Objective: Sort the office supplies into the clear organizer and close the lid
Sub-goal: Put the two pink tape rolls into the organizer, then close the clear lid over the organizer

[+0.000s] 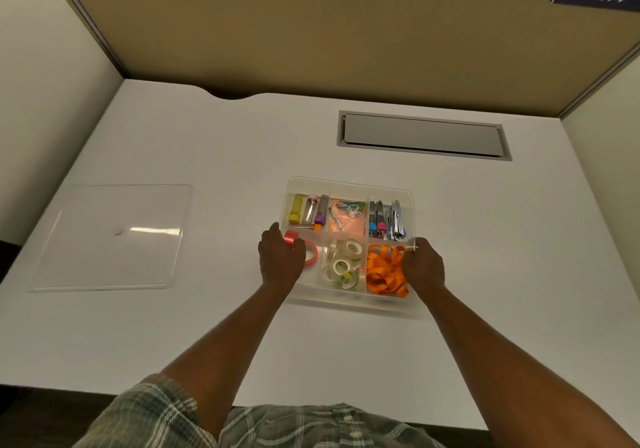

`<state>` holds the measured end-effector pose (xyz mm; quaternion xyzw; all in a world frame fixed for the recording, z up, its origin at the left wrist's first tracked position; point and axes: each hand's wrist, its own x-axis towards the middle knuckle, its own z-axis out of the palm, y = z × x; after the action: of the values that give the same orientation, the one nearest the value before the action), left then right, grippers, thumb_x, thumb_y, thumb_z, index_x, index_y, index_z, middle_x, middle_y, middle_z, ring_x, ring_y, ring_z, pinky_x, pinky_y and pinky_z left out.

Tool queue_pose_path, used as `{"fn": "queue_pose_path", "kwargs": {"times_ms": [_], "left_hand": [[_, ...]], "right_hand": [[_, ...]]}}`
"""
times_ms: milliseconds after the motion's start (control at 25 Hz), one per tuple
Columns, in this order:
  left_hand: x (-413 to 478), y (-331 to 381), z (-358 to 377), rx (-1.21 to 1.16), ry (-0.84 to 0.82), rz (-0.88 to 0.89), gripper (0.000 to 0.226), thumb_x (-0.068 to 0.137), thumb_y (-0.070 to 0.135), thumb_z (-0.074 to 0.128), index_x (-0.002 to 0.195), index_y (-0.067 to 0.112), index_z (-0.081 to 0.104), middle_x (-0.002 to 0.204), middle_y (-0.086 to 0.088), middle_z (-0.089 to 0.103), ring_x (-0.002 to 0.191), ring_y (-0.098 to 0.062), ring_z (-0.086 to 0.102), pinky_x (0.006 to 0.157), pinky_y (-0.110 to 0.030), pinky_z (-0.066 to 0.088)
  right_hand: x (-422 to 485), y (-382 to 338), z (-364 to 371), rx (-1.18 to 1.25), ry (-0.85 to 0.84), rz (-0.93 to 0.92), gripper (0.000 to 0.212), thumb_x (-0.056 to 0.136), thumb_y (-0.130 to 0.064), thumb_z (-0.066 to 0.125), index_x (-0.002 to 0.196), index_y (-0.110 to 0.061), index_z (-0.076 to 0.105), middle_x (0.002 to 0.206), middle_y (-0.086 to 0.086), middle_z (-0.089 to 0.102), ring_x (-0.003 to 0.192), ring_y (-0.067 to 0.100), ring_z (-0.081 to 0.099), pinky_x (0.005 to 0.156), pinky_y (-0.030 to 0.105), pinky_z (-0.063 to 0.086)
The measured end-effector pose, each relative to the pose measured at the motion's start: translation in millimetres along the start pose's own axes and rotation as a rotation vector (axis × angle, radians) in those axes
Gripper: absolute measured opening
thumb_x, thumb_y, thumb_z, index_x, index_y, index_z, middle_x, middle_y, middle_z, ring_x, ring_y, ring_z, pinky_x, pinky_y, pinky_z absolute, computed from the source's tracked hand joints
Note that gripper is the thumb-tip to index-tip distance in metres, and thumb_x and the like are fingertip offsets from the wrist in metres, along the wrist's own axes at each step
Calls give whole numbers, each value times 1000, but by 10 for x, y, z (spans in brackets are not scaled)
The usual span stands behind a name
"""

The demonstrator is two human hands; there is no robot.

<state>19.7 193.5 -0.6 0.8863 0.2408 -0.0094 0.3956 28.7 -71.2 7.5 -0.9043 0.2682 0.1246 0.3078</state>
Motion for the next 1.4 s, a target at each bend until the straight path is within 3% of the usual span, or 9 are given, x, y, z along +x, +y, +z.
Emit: {"fn": "queue_pose_path", "kwargs": {"times_ms": [200, 360, 520, 600, 720, 960, 1160, 1280, 1400], "left_hand": [[34, -147, -148, -21, 50, 24, 50, 94, 33, 58, 136, 7, 48, 129, -15, 55, 121, -32, 51, 97, -46, 49], [211, -491, -563, 101, 165, -9, 40, 91, 25, 60, 126, 6, 54, 122, -18, 54, 115, -35, 52, 93, -45, 46], [359, -1019, -1070, 455, 198, -147, 37, 88, 28, 62, 115, 4, 55, 116, -18, 51, 111, -36, 51, 89, -46, 46], [402, -1232, -1228, 532, 188, -200, 34, 89, 27, 61, 112, 3, 55, 116, -17, 51, 110, -36, 51, 88, -45, 47], [444, -1430, -1304, 554, 144, -214, 21, 90, 15, 55, 107, 4, 55, 114, -15, 52, 107, -34, 53, 86, -42, 47], [360, -1443, -1176, 639, 43, -101, 18, 92, 13, 44, 108, 10, 51, 110, -8, 57, 103, -26, 58, 85, -35, 46], [55, -1191, -921, 354, -134, 130, 22, 93, 29, 54, 102, 13, 66, 102, -7, 62, 97, -26, 62, 81, -36, 50], [118, -1204, -1057, 165, 51, 74, 24, 87, 32, 63, 103, 13, 66, 104, -10, 60, 99, -28, 60, 82, -38, 48], [372, -1579, -1407, 257, 313, -241, 55, 82, 39, 66, 127, 10, 52, 127, -18, 49, 118, -38, 47, 94, -47, 41]], "right_hand": [[-58, -157, -31, 22, 10, 64, 49, 94, -26, 52, 140, -14, 44, 131, 17, 60, 116, 36, 58, 90, 43, 48], [-277, -500, 100, -120, 198, -229, 61, 94, -37, 59, 145, -10, 40, 142, 20, 50, 129, 39, 49, 103, 51, 44], [-597, -1038, 419, -68, 118, -489, 59, 94, -33, 62, 145, -9, 45, 152, 15, 44, 145, 31, 34, 119, 44, 28], [-778, -1295, 626, 1, 21, -613, 50, 93, -26, 64, 137, -6, 53, 143, 16, 52, 136, 32, 44, 114, 43, 36], [-1067, -1601, 911, 59, -106, -705, 37, 93, -26, 65, 126, -11, 62, 129, 7, 60, 116, 23, 58, 98, 29, 44], [-1439, -1925, 1379, 127, -358, -553, 29, 95, -34, 60, 121, -20, 64, 121, -1, 68, 98, 10, 63, 85, 26, 48], [-1501, -1878, 1598, 138, -514, -333, 53, 97, -43, 54, 145, -22, 45, 146, 5, 52, 131, 21, 51, 101, 31, 41], [-1494, -1844, 1688, 152, -527, -255, 59, 99, -45, 49, 151, -21, 35, 155, 9, 42, 139, 28, 43, 112, 40, 39], [-1484, -1873, 1743, 96, -573, -215, 66, 98, -47, 48, 154, -21, 28, 158, 10, 37, 143, 30, 38, 109, 38, 35]]}}
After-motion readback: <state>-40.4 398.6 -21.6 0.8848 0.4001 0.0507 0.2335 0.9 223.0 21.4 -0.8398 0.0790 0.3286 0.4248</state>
